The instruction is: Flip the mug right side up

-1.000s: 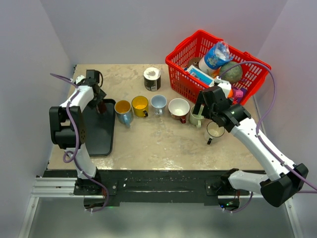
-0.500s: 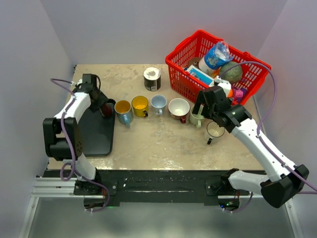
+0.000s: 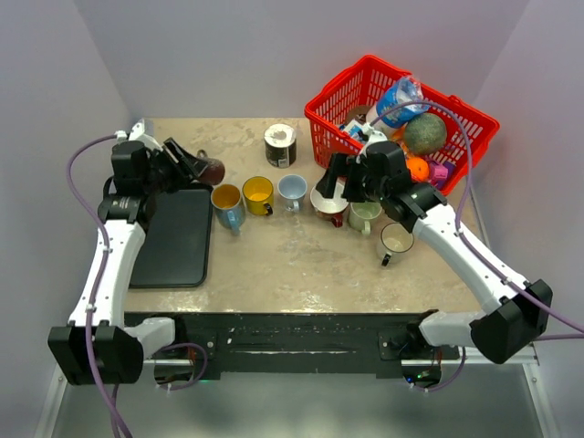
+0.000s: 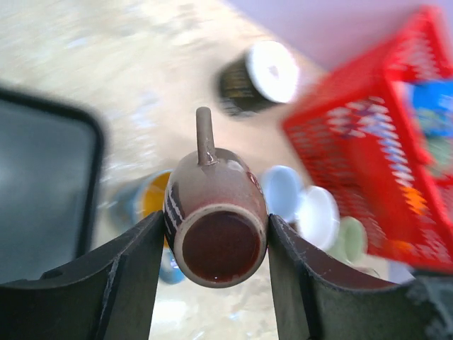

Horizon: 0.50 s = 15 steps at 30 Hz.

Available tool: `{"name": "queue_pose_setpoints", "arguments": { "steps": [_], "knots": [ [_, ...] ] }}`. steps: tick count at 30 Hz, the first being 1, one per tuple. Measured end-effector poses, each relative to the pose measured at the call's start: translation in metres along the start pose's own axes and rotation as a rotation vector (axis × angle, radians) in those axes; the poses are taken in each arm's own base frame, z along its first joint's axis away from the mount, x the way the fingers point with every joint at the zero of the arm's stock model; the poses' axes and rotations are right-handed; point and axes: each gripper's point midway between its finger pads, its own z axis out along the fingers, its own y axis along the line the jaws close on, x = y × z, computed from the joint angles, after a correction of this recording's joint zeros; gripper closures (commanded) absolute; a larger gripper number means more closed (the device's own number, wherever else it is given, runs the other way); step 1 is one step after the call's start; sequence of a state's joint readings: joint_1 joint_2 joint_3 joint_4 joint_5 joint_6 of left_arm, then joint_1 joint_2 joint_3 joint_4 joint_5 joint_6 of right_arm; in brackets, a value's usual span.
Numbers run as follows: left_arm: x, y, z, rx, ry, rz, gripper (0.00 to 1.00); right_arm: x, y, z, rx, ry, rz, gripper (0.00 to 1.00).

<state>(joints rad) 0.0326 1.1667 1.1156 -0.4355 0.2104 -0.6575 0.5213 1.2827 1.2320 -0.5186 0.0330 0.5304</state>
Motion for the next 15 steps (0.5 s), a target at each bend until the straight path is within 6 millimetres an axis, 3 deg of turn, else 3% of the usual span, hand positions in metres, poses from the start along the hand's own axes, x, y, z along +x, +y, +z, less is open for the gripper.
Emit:
{"name": "queue_pose_setpoints", "arguments": {
  "steps": [8,15],
  "knots": [
    [0.017,-0.085,-0.037,0.488,0.014,0.14,1.0,-0.051,0.091,-0.003,-0.41,-0.091,-0.02,0.01],
    [0.041,-0.157,-0.09,0.915,0.045,0.258,1.0,-0.078,0.139,-0.032,-0.665,-0.179,-0.058,0.01]
  ]
}}
